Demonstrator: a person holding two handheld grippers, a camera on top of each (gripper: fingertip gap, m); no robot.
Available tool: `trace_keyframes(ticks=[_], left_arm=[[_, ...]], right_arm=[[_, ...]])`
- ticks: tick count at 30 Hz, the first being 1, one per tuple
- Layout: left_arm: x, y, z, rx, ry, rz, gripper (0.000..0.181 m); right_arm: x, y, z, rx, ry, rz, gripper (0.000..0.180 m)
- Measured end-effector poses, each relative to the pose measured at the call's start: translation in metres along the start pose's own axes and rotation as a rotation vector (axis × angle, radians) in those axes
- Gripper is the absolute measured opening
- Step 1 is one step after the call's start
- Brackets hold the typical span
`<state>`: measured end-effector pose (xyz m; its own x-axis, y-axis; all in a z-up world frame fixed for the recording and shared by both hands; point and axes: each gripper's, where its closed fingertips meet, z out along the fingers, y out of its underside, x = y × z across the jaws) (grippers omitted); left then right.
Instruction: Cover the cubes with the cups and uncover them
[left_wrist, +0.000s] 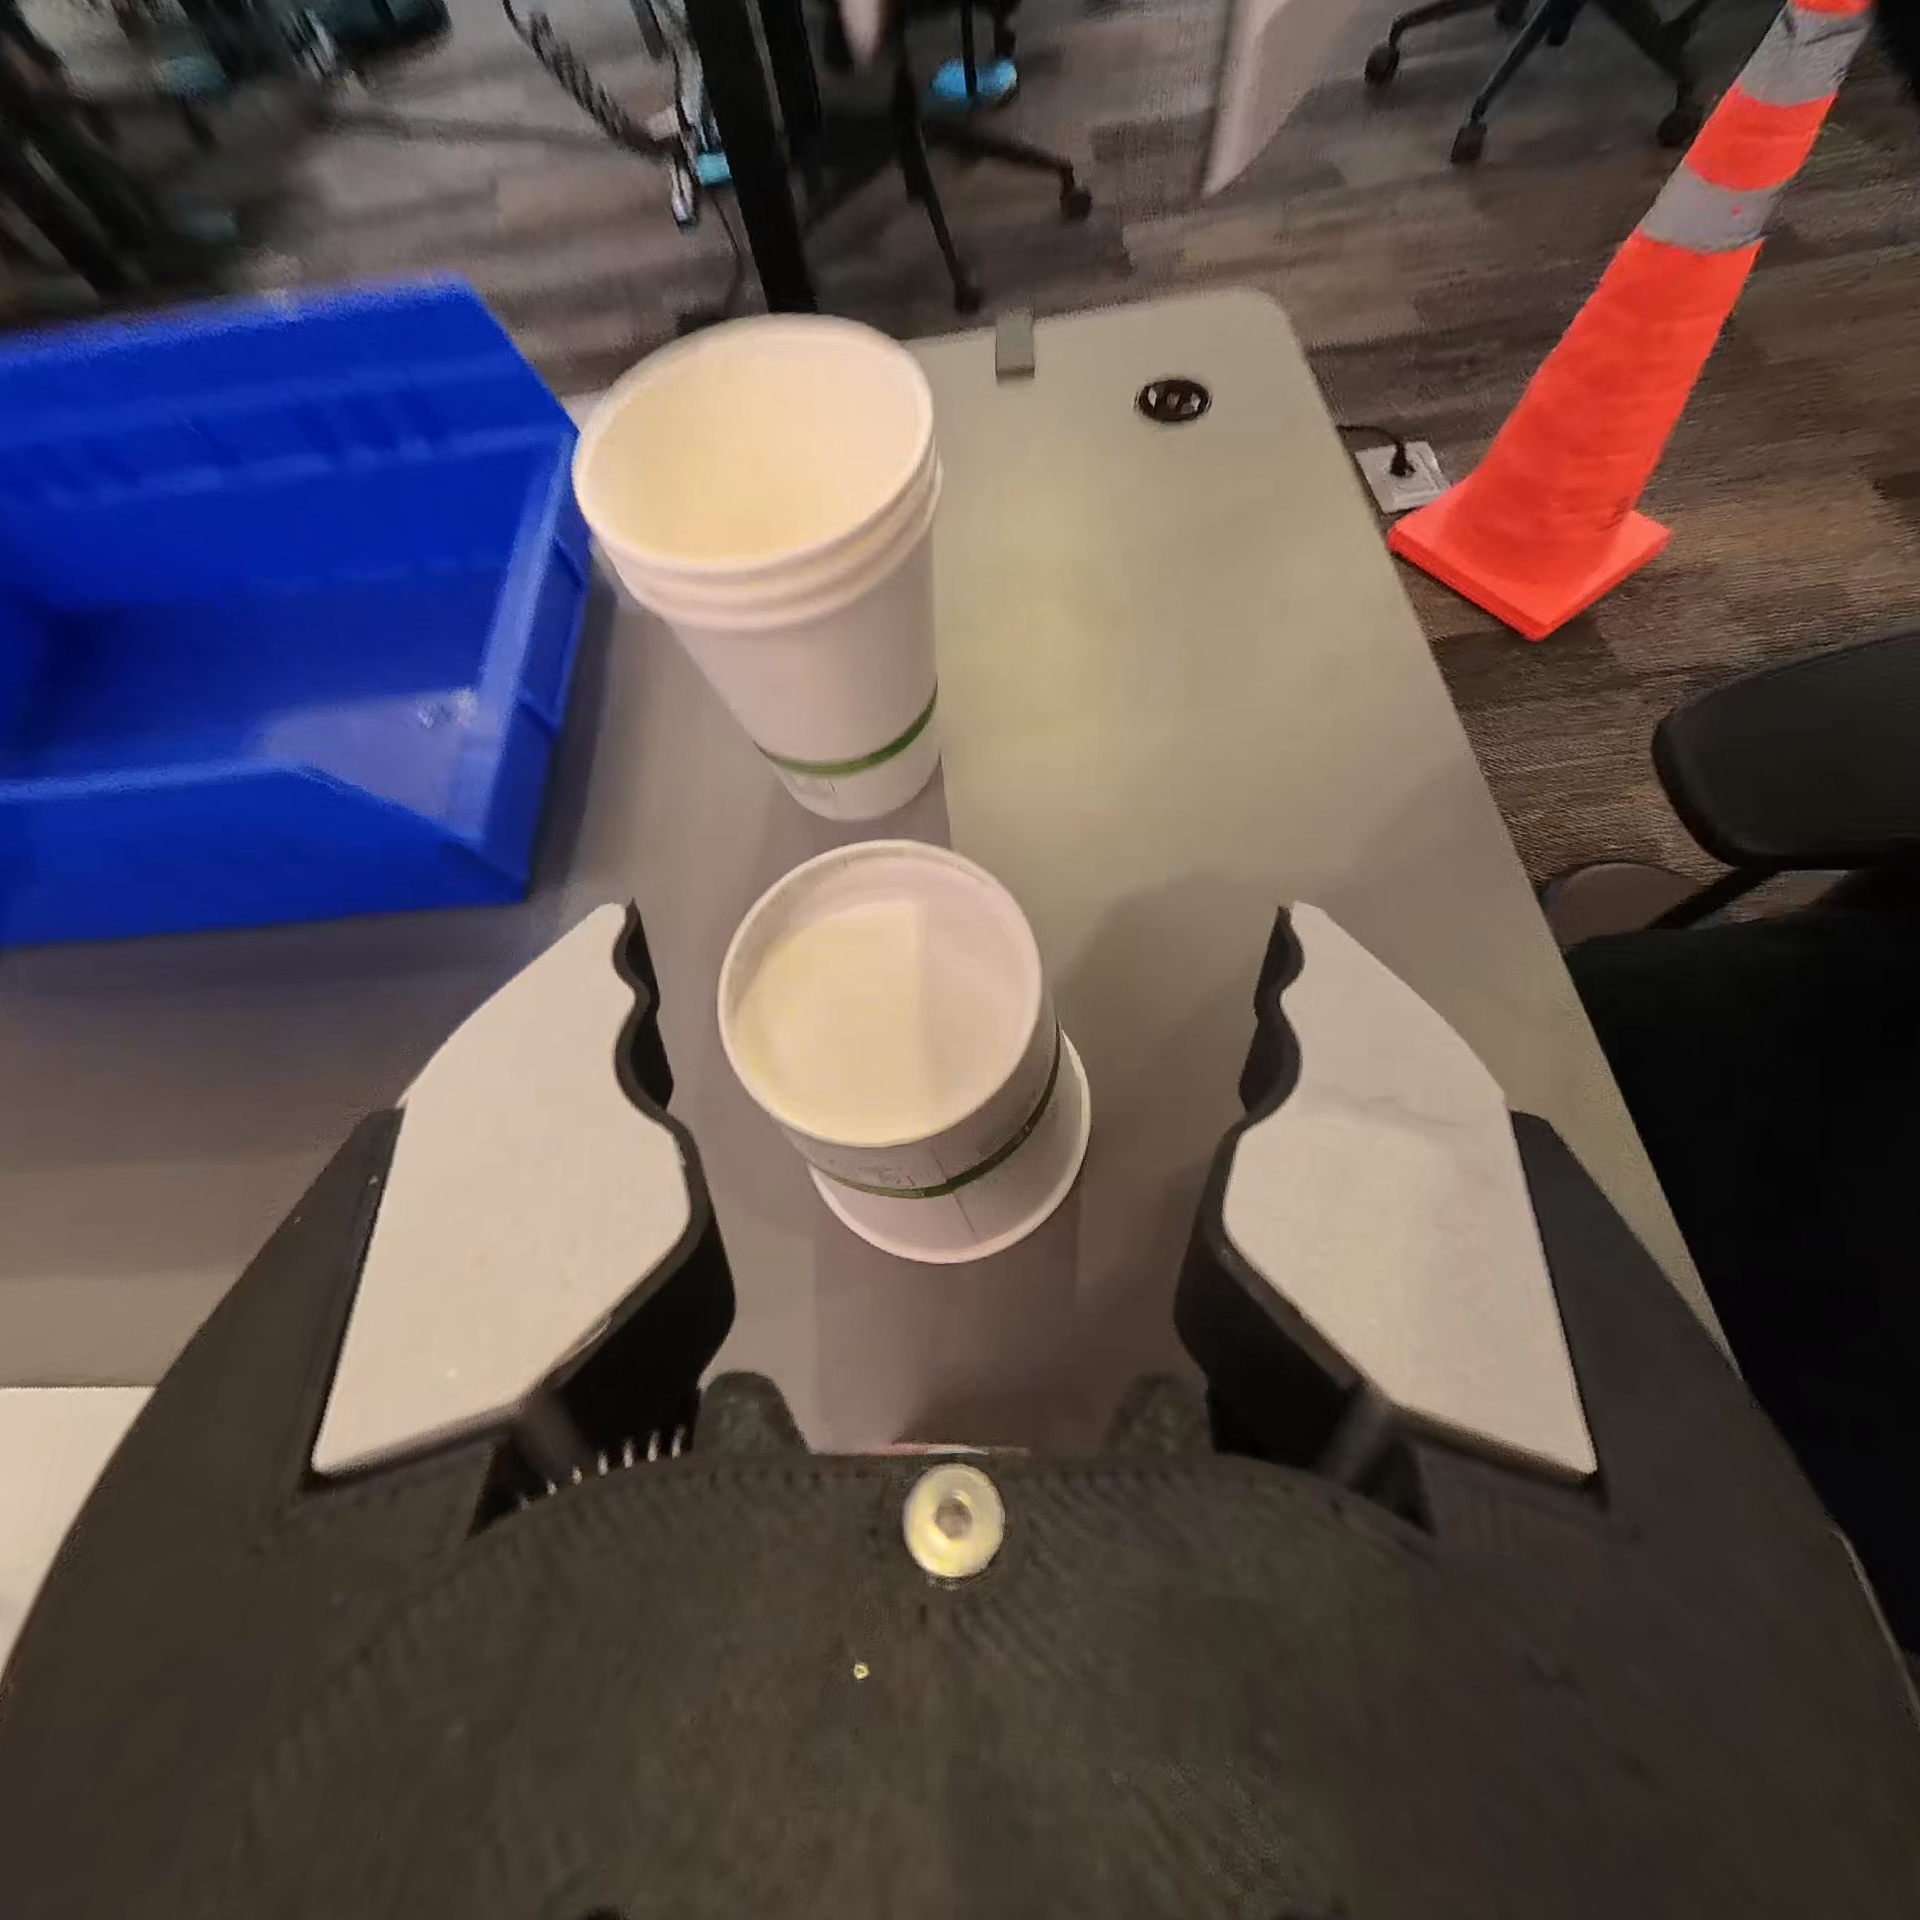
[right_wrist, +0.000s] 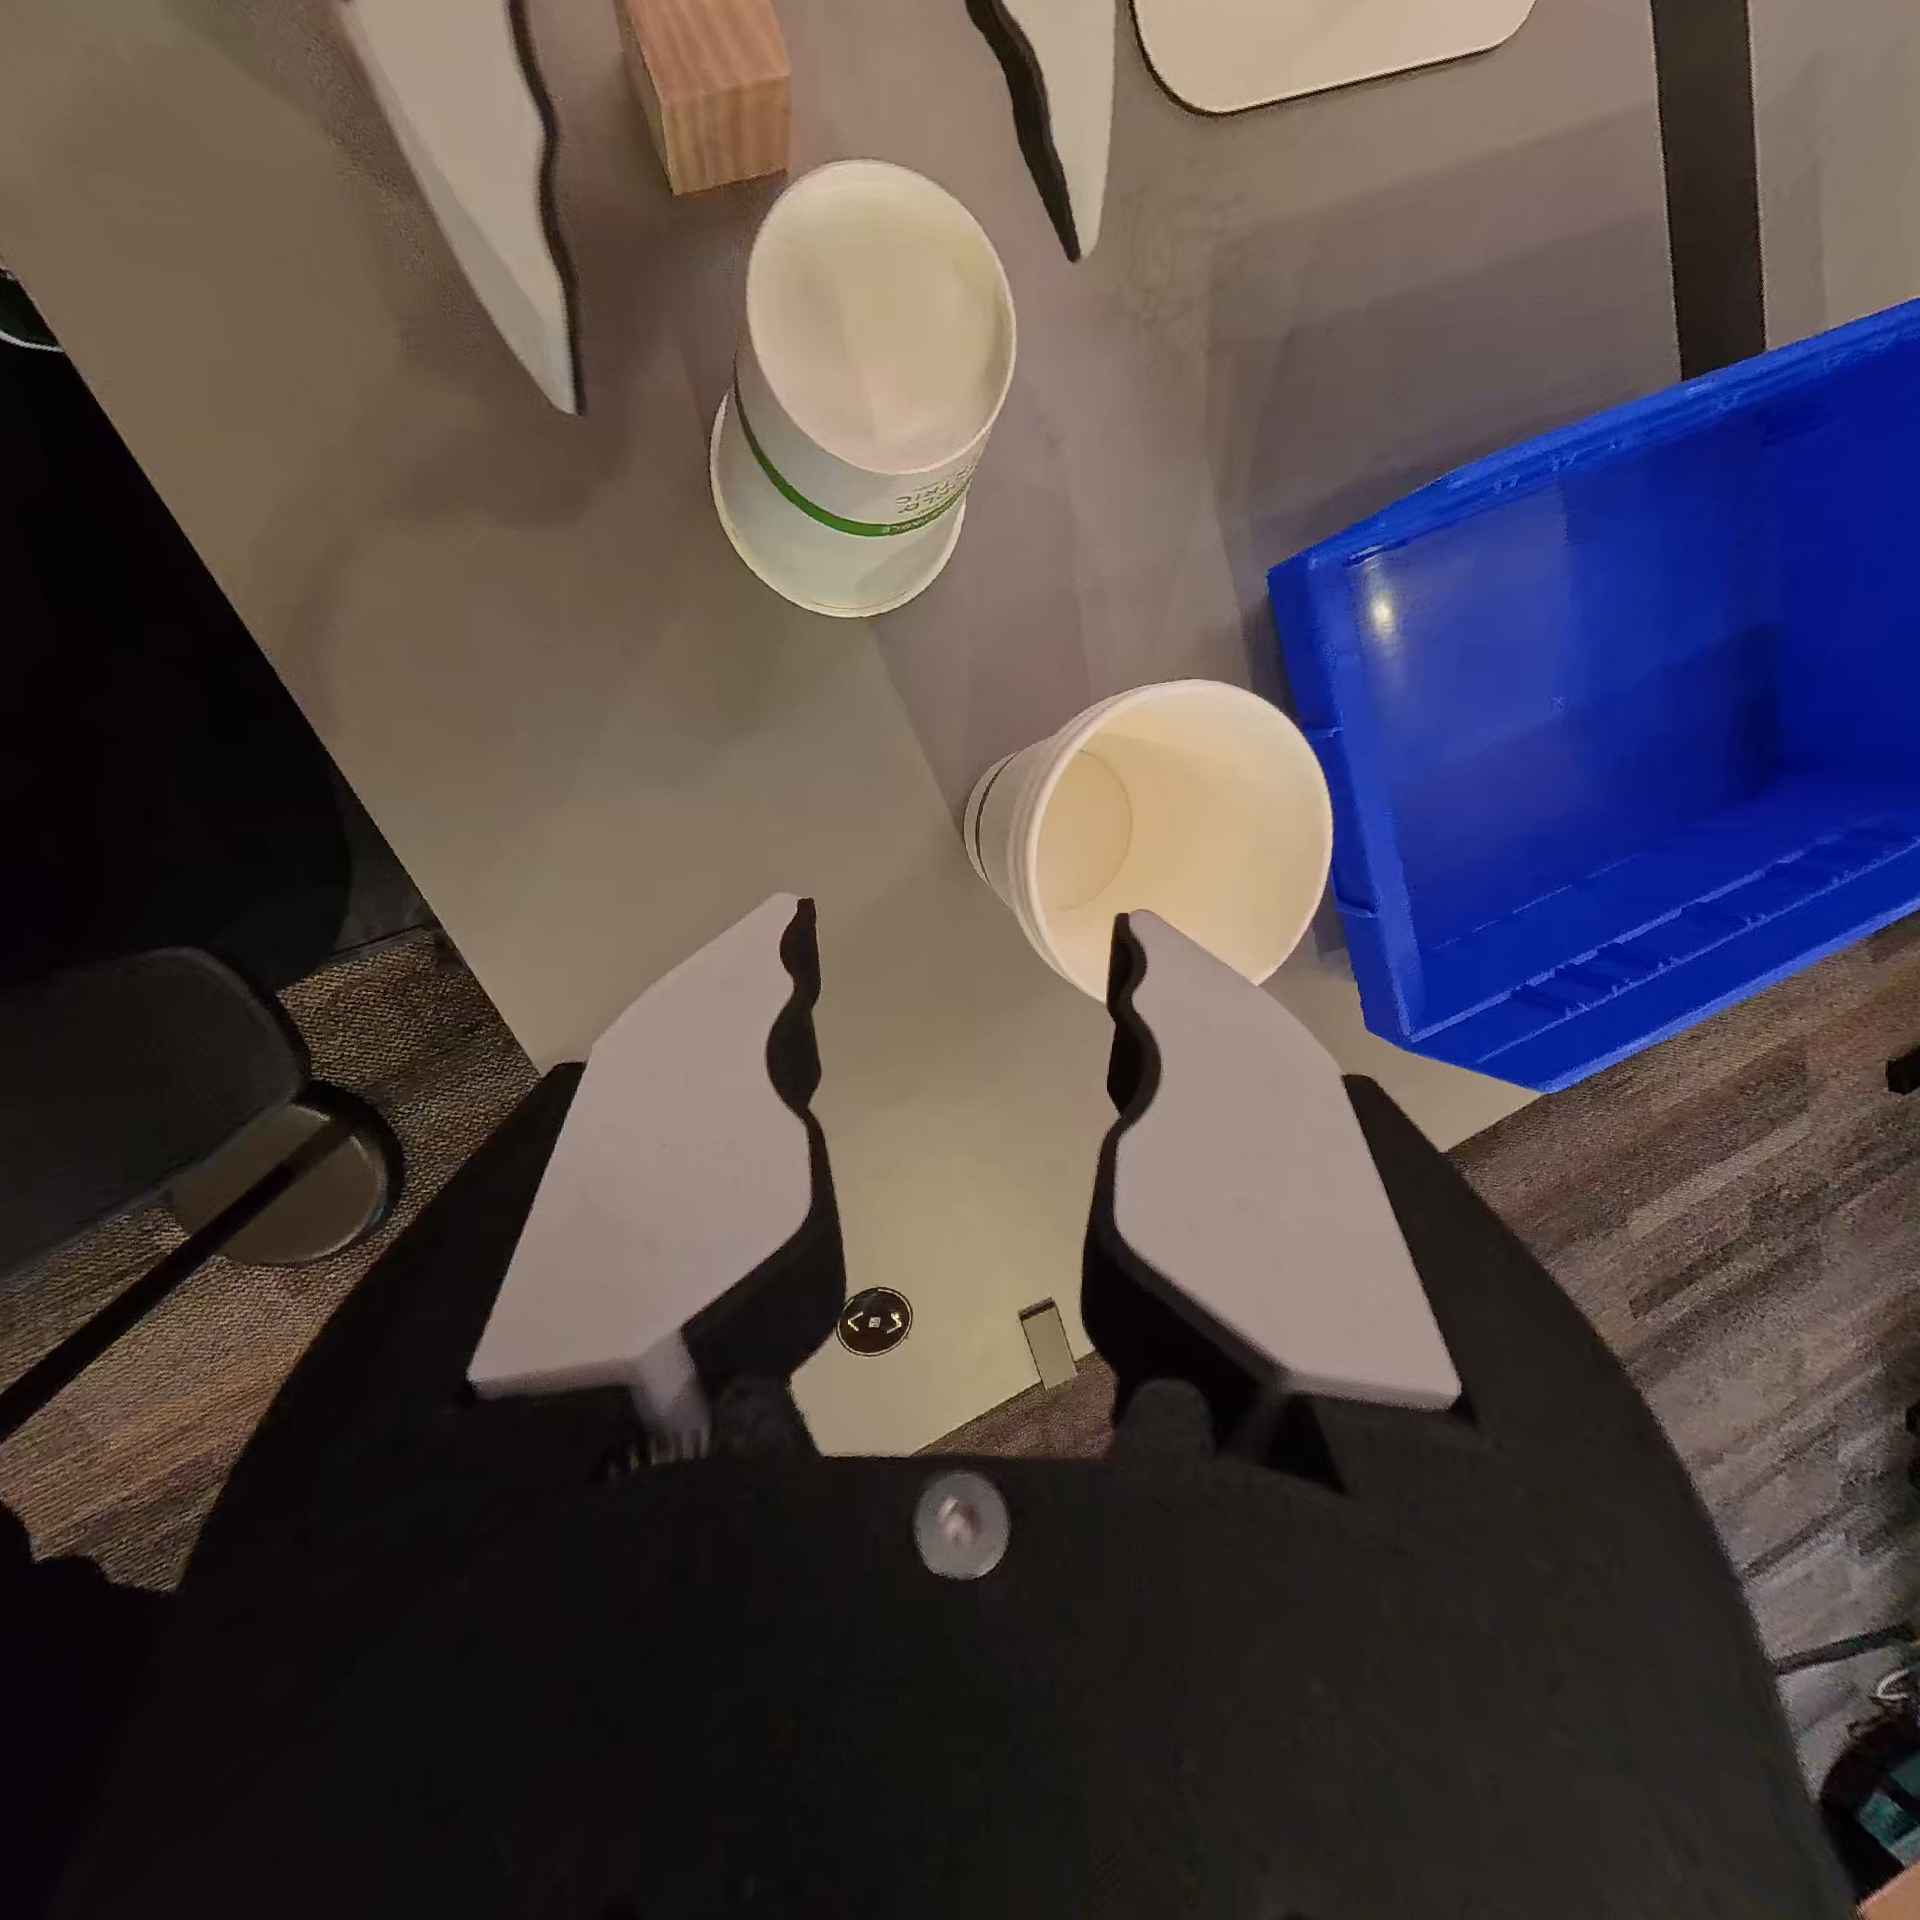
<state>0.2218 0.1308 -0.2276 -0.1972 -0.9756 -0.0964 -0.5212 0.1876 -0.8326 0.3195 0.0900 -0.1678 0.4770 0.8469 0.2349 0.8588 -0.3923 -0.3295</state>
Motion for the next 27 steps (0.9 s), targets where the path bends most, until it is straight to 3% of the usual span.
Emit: trace_keyframes(ticks=[5, 9, 18, 22, 27], left_arm=[[-0.008, 0.023, 0.020, -0.090, -0.004, -0.042, 0.108], [-0.002, 0.026, 0.028, -0.060, 0.060, -0.074, 0.075], [-0.006, 0.015, 0.015, -0.001, 0.077, -0.107, 0.074], [-0.015, -0.014, -0.019, 0.143, 0.097, -0.159, 0.074], [-0.023, -0.067, -0.079, 0.549, 0.169, -0.230, 0.075]], right_arm=[[-0.009, 0.001, 0.000, 0.027, 0.004, -0.024, 0.052], [-0.011, 0.004, 0.001, 0.044, 0.001, -0.026, 0.052], [-0.006, 0.007, 0.000, 0.133, 0.023, -0.008, 0.055], [-0.003, -0.005, -0.011, 0.244, 0.071, -0.015, 0.057], [0.012, -0.036, -0.029, 0.510, 0.183, 0.023, 0.058]])
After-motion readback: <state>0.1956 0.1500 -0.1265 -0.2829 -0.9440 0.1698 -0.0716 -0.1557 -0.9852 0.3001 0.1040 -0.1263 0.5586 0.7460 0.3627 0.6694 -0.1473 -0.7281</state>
